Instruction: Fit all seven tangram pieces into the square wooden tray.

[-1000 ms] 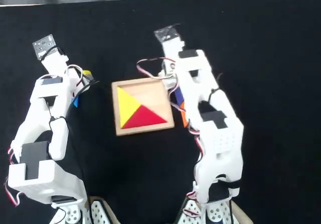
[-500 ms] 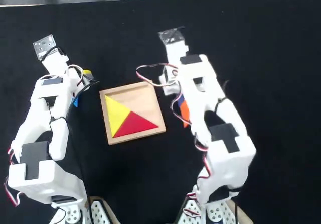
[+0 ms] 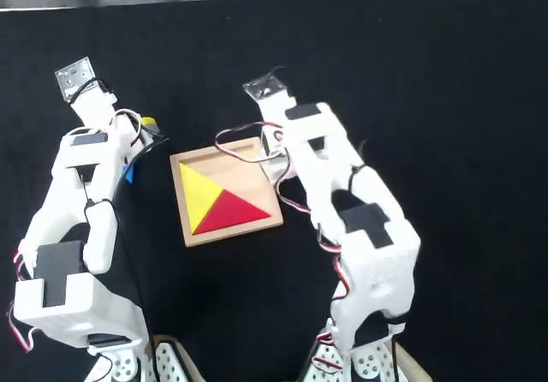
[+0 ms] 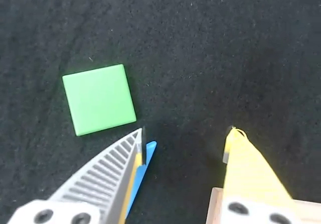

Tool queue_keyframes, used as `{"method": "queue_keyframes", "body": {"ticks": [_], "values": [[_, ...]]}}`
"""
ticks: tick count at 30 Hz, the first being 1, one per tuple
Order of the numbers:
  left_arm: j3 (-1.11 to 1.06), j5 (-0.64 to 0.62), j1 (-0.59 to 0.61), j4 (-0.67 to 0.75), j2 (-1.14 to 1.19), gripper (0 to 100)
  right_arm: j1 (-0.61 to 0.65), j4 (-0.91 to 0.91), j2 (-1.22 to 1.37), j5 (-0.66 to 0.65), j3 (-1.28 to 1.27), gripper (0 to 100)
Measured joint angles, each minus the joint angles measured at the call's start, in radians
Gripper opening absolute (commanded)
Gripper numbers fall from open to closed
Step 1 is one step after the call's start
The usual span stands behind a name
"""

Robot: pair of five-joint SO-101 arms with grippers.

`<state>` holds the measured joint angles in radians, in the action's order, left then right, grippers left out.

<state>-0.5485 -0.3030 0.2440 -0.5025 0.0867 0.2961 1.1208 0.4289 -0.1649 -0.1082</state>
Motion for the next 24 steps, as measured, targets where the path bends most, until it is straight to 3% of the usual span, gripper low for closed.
{"method": "queue_keyframes", "body": {"ticks": [14,24], "values": [[0.000,0.000,0.000,0.044,0.021,26,0.100,0.163,0.005,-0.002,0.037,1.1],[0.000,0.000,0.000,0.044,0.021,26,-0.155,0.061,-0.069,0.000,0.044,1.2]]}}
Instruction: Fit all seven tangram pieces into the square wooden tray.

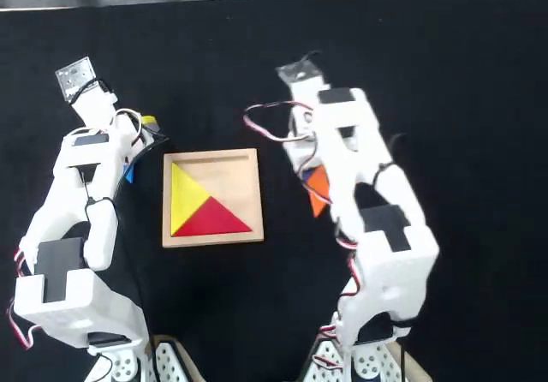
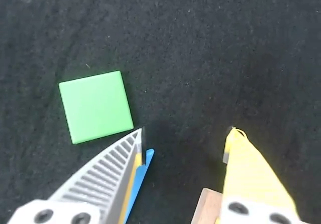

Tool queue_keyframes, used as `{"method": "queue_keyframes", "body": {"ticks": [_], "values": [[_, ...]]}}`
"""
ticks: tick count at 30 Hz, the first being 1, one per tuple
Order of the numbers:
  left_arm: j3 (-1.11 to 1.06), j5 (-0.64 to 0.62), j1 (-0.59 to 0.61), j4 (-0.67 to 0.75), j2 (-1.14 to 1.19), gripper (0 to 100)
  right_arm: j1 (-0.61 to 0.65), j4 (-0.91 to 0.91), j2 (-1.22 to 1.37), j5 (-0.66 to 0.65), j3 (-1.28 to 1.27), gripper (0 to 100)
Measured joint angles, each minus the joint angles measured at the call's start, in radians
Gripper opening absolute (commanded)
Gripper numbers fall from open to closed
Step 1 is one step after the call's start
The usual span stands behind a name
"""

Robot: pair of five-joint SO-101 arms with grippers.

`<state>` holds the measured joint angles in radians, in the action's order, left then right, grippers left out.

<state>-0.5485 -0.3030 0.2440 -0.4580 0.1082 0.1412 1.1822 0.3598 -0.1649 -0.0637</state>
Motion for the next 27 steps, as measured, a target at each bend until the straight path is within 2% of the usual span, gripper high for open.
{"method": "queue_keyframes", "body": {"ticks": [7,15,27], "values": [[0.000,0.000,0.000,0.000,0.000,26,-0.028,-0.086,-0.008,0.075,-0.008,1.2],[0.000,0.000,0.000,0.000,0.000,26,-0.084,-0.161,0.008,0.083,-0.009,1.2],[0.000,0.000,0.000,0.000,0.000,26,-0.083,-0.133,0.026,0.081,-0.009,1.2]]}}
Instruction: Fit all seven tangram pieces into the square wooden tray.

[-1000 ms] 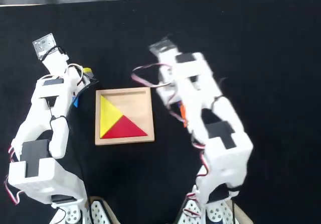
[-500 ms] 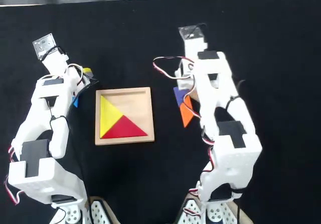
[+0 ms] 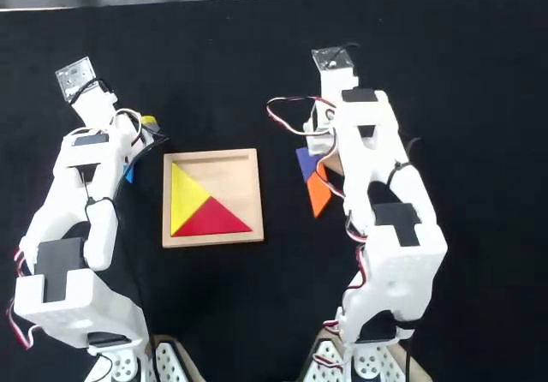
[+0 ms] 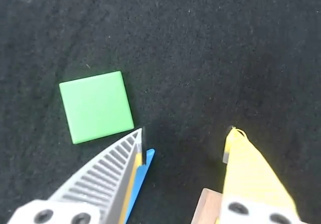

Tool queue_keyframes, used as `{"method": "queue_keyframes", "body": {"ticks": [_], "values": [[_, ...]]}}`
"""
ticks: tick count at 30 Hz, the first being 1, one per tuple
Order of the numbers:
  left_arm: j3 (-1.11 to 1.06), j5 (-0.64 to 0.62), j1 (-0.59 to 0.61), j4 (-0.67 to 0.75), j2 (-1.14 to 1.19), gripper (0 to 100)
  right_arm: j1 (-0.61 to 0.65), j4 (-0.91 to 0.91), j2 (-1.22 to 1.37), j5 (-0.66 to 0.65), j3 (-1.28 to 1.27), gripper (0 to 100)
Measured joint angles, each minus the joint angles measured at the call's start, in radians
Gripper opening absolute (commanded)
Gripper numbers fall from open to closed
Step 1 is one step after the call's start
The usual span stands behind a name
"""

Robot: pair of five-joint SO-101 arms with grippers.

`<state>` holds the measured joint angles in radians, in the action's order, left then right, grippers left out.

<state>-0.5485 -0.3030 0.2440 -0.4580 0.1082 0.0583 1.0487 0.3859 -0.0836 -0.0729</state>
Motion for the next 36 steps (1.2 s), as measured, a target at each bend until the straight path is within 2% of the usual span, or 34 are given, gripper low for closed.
{"method": "queue_keyframes", "body": {"ticks": [12,21,27,32,36], "values": [[0.000,0.000,0.000,0.000,0.000,26,-0.002,-0.008,0.069,0.000,0.052,1.2],[0.000,0.000,0.000,0.000,0.000,26,-0.071,0.054,0.117,0.031,0.138,1.2],[0.000,0.000,0.000,0.000,0.000,26,-0.069,0.054,0.140,0.035,0.140,1.2],[0.000,0.000,0.000,0.000,0.000,26,-0.020,0.054,0.140,0.032,0.147,1.2],[0.000,0.000,0.000,0.000,0.000,26,0.046,0.054,0.140,-0.021,0.189,1.2]]}}
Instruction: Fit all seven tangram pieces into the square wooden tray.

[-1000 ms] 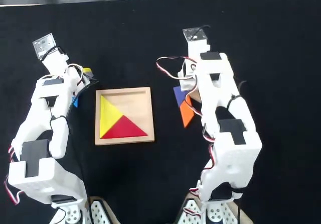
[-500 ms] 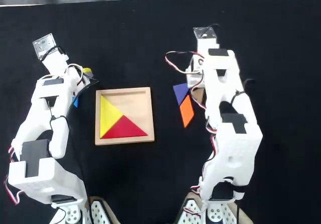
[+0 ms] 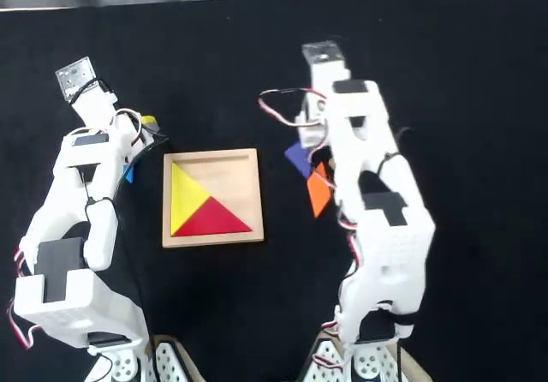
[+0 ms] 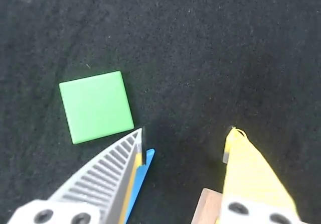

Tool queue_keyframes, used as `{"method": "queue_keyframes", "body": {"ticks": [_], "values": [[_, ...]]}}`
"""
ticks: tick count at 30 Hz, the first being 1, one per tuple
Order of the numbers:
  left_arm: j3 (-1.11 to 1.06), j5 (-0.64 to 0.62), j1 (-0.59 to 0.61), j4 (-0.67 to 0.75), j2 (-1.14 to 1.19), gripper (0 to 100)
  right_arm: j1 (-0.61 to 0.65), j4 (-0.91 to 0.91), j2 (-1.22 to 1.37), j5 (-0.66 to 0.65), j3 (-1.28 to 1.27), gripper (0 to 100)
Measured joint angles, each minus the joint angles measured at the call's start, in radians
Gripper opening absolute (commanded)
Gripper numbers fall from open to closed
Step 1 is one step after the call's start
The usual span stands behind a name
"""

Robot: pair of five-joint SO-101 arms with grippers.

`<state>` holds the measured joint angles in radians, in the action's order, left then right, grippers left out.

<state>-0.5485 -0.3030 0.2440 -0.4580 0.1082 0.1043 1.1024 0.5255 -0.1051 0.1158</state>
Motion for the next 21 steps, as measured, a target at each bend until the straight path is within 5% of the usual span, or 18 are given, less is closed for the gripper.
{"method": "queue_keyframes", "body": {"ticks": [9,16,21], "values": [[0.000,0.000,0.000,0.000,0.000,26,0.057,0.008,0.000,-0.054,0.002,2.3],[0.000,0.000,-0.006,0.000,0.000,26,0.048,0.130,-0.014,-0.061,0.021,19.9],[0.000,0.000,-0.011,0.000,0.000,26,0.058,0.143,-0.041,-0.060,0.008,21.6]]}}
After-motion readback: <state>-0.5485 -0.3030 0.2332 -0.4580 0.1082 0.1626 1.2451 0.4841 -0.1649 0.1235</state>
